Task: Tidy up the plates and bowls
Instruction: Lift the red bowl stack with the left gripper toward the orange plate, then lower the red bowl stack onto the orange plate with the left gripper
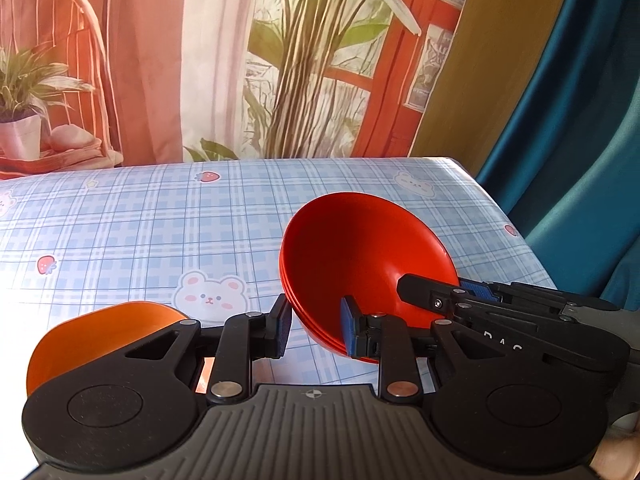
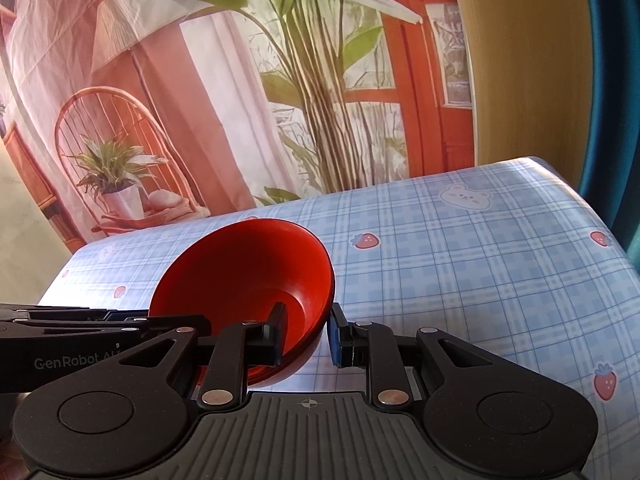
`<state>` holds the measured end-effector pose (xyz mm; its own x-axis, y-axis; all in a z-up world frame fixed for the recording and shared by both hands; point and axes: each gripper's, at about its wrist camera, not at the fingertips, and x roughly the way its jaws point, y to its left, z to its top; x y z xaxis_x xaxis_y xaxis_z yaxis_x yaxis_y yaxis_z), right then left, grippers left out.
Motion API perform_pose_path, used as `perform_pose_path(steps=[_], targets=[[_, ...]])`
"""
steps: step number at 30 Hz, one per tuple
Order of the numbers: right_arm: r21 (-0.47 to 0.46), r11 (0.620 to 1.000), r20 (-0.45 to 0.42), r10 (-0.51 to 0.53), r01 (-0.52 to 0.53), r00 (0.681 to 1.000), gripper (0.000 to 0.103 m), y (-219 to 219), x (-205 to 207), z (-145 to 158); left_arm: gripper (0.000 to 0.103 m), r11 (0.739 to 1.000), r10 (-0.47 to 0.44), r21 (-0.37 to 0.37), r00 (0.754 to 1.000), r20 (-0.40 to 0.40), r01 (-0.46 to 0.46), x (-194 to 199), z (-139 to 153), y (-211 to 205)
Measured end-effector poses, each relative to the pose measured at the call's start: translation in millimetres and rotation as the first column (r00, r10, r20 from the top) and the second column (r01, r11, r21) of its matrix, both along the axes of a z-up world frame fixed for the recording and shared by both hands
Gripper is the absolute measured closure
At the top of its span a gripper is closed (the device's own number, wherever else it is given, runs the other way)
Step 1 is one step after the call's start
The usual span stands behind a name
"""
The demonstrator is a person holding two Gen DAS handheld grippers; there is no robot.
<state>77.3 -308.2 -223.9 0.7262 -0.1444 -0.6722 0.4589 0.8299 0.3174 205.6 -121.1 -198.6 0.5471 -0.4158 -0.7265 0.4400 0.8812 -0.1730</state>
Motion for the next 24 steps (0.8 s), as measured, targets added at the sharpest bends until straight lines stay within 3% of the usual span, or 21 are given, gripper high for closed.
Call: perform_pose_path(steps=[24], targets=[[-0.027, 0.995, 0.050, 0.098, -0.097, 0.994, 0.083, 77, 10, 40, 0.075, 0.997, 0.080, -0.003, 0.994, 0.069, -0.080, -41, 36, 69]])
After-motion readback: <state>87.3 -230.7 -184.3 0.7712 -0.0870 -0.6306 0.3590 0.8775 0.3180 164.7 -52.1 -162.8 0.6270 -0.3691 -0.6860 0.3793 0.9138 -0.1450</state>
